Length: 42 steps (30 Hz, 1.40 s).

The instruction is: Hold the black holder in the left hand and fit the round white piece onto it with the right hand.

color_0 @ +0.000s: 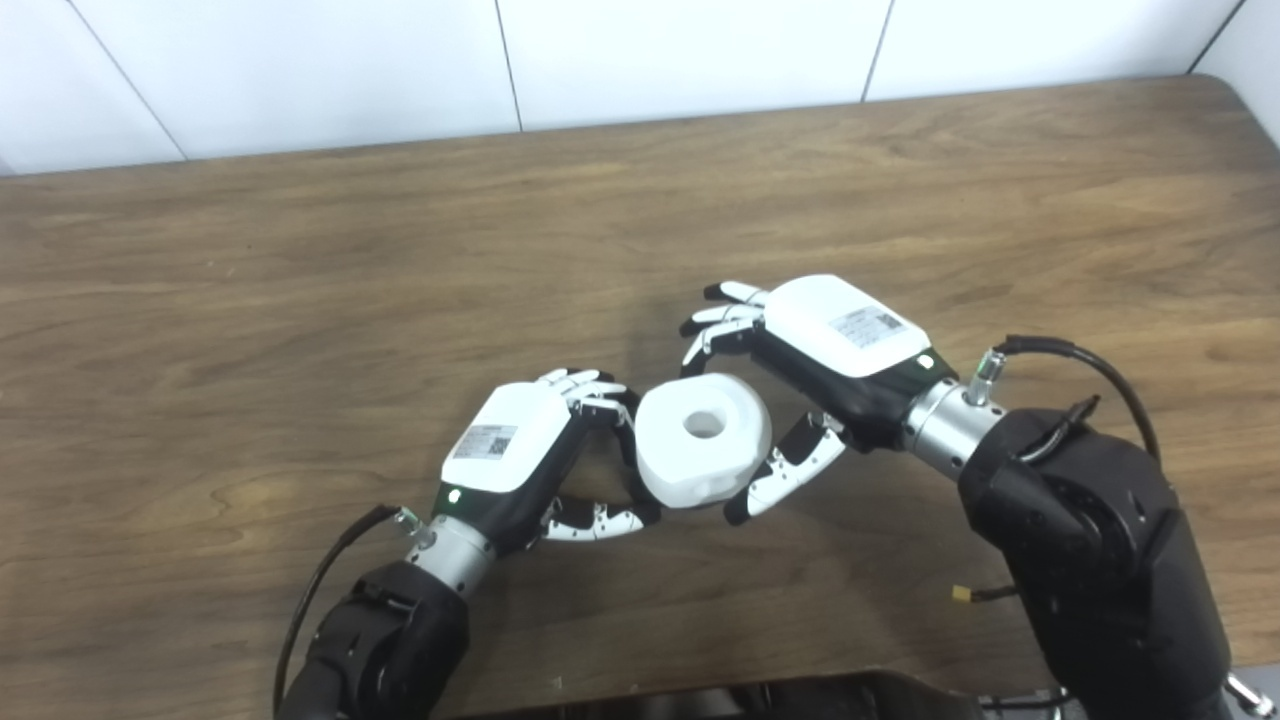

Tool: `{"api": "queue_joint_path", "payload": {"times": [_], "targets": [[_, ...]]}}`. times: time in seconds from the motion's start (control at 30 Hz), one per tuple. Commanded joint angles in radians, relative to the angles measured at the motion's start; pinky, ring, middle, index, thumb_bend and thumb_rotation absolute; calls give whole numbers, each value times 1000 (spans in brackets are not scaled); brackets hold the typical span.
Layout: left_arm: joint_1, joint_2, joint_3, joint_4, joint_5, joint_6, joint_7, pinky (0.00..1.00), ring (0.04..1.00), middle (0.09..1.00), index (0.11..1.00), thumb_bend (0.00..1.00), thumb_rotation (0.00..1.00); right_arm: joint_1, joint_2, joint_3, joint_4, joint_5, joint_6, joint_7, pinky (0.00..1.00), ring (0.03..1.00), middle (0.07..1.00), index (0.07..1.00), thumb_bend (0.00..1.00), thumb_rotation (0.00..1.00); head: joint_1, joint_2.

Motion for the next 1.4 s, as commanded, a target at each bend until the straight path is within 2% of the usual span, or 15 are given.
{"api": "queue_joint_path", "payload": {"times": [0.0,0.27,0.5,0.7,0.83,0.97,1.1,1.37], "targets": [[2,9,-1,-15,4,6,-20,897,875,799,486,517,58,-33,1,-11,-43,-10,6,5,894,970,883,706,1000,351,-1,2],[1,9,-2,-14,7,2,-17,892,871,794,486,517,58,-26,10,-19,-50,-16,10,10,904,977,888,709,1000,353,0,1],[3,9,-1,-7,0,-6,-7,892,869,791,486,517,58,-30,15,-21,-64,-30,31,32,906,981,895,728,1000,393,0,1],[4,10,-1,-10,0,-3,-12,895,869,789,486,517,57,-71,19,-37,-119,-66,66,135,934,998,952,837,1000,488,0,1],[3,9,2,-3,-4,-3,-7,897,868,786,486,517,57,-102,16,-54,-153,-89,85,217,925,1000,995,900,1000,512,-1,-7],[4,8,3,-5,-4,3,-11,901,868,785,486,516,57,-128,20,-76,-181,-109,101,301,922,1000,1000,929,1000,508,0,-7],[3,8,3,-7,0,6,-12,902,865,781,486,516,57,-144,20,-91,-191,-114,114,334,923,1000,1000,932,1000,496,1,-8],[5,7,9,-6,3,13,-12,894,854,773,486,516,58,-158,11,-109,-204,-119,116,341,912,1000,1000,926,1000,517,1,-10]]}}
